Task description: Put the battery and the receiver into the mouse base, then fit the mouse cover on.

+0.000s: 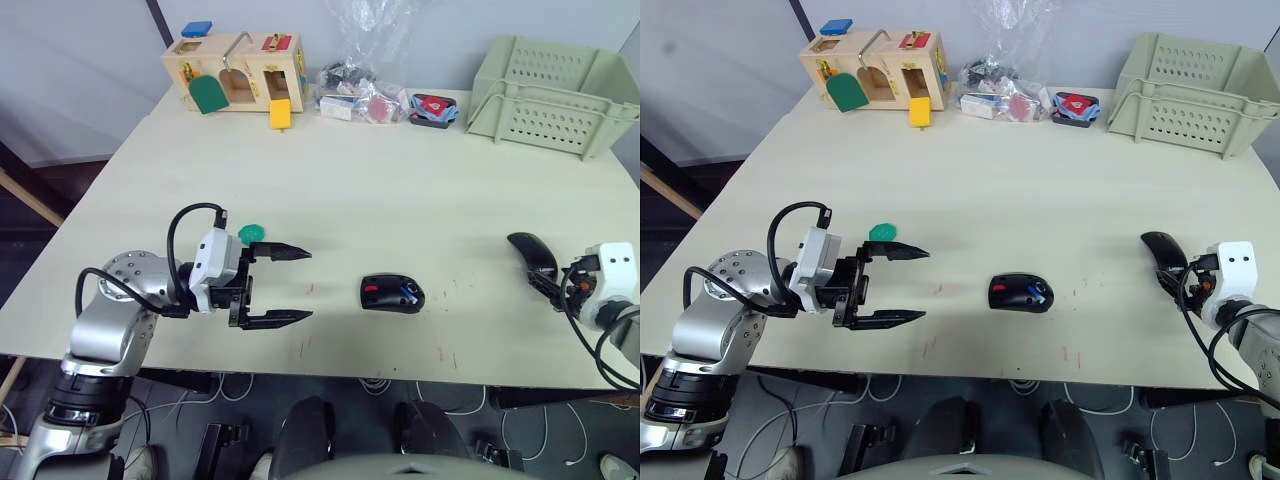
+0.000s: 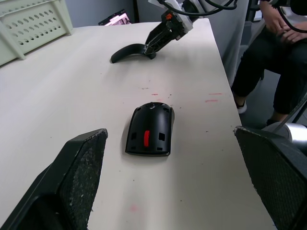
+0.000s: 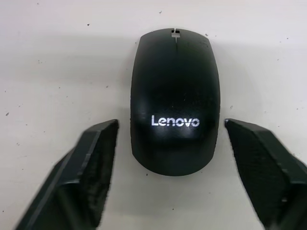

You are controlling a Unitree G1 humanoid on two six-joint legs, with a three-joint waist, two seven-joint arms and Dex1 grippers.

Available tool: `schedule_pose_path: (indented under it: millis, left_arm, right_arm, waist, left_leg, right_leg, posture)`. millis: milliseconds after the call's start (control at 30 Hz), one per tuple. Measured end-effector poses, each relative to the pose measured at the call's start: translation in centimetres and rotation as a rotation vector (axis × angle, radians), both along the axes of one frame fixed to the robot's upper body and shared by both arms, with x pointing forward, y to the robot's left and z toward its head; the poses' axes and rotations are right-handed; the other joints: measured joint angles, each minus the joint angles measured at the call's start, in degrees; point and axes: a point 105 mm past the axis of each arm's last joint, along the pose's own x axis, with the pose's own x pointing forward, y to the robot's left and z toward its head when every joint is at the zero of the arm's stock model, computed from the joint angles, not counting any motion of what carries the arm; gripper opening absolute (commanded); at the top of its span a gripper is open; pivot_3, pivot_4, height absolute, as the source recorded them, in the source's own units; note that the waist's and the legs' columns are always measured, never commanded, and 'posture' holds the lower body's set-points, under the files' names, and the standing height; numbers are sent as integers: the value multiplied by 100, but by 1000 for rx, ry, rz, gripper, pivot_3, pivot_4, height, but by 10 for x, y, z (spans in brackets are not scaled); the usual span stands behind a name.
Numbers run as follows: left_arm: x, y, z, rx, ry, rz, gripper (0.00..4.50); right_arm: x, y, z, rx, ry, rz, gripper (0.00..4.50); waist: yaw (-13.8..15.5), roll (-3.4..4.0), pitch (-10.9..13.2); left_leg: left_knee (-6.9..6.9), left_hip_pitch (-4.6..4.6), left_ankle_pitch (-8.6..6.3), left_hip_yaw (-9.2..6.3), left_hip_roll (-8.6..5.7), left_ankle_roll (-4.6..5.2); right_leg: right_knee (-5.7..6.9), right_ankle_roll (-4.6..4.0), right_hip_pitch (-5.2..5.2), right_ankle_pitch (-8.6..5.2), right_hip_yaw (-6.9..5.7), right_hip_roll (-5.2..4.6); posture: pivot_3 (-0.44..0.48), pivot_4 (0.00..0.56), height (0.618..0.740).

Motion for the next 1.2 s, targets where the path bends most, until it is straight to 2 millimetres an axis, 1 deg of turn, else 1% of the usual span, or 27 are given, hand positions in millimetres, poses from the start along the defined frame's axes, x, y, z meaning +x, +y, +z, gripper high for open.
schedule_pose_path:
  millis: [300, 700, 933, 1200]
  left_arm:
    - [0, 0, -1, 0, 4, 2, 4500]
    - [-1, 0, -3, -3, 7, 3, 4500]
    - [-1, 0, -3, -7, 4, 1, 4500]
    - [-2, 0, -4, -11, 3, 0, 4500]
  right_arm:
    - [3, -5, -3, -4, 20, -4, 3662]
    - [2, -5, -5, -13, 31, 4, 3662]
    - [2, -3, -11, -12, 49, 14, 3662]
    - [5, 1, -11, 5, 36, 17, 3662]
  waist:
    - [2, -1, 0]
    - [1, -1, 0]
    - [0, -1, 1]
    - [0, -1, 1]
  left_leg:
    - [0, 0, 0, 1, 0, 0]
    - [0, 0, 0, 1, 1, 0]
    - [0, 0, 0, 2, 1, 0]
    - [0, 0, 0, 3, 1, 0]
  right_leg:
    - [0, 0, -1, 0, 1, 1]
    - [0, 0, -2, 0, 2, 1]
    - [0, 0, -3, 0, 3, 1]
    - [0, 0, -3, 0, 3, 1]
  posture:
    - [0, 150, 740]
    - [0, 150, 740]
    - [0, 150, 740]
    - [0, 150, 740]
